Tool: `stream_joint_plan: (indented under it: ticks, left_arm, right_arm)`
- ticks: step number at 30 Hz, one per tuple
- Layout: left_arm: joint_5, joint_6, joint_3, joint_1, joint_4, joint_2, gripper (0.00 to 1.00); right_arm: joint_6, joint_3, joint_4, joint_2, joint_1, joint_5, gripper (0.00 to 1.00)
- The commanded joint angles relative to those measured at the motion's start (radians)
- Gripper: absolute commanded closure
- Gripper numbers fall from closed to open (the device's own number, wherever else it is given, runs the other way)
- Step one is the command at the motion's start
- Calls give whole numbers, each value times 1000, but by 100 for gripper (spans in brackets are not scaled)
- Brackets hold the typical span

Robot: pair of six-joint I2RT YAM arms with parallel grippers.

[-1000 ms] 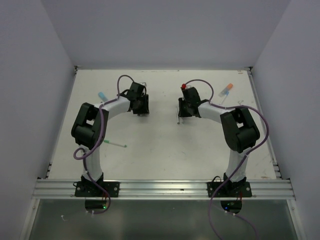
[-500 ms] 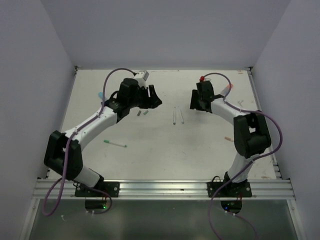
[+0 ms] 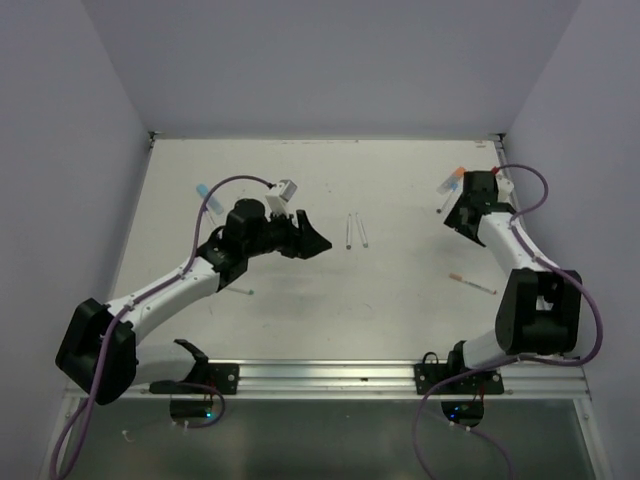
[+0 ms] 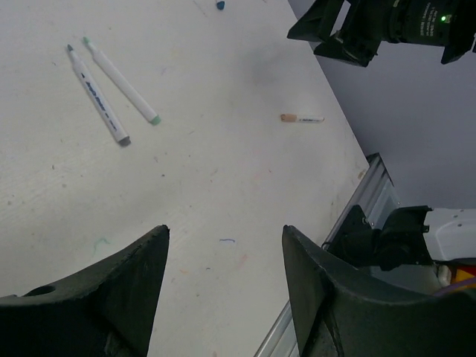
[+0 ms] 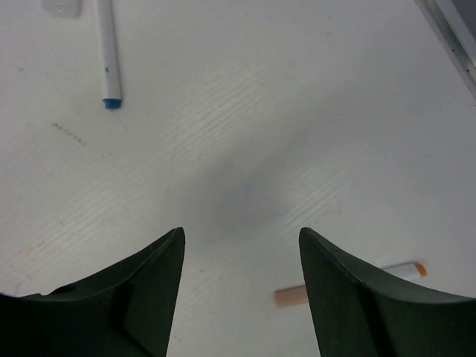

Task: Open the pen caps

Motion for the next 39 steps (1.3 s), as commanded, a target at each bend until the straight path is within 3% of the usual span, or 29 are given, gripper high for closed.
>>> stream_joint_plan:
  ticks: [1,5,11,19,33,37,39]
  left_arm:
    - [89,-50,-85,-2,118,-53,34]
    - [126,-67,-165,-4,155,-93,34]
    - [117,-38,-163,-5,89,-117,32]
    - [154,-67,-220,-4,121,-143,31]
    - [140,-55,-231,-4,127,-150,30]
    - [129,-58,-235,-4,127,-151,30]
    - [125,-60,-234,-4,127,-150,30]
  right_arm:
    - [53,-25,-92,-67,-52,25,34]
    - [90,-40,-173,-119,-80,-21,34]
    - [225,-57,-298,-183,-98,-12,37]
    - [351,-131,-238,-115,-162,-93,39]
    - [394,-192,-129,20,-235,-111,41]
    - [383,-214,-112,45,-235,-140,47]
    - [373,-226,-111,60,-235,-166,57]
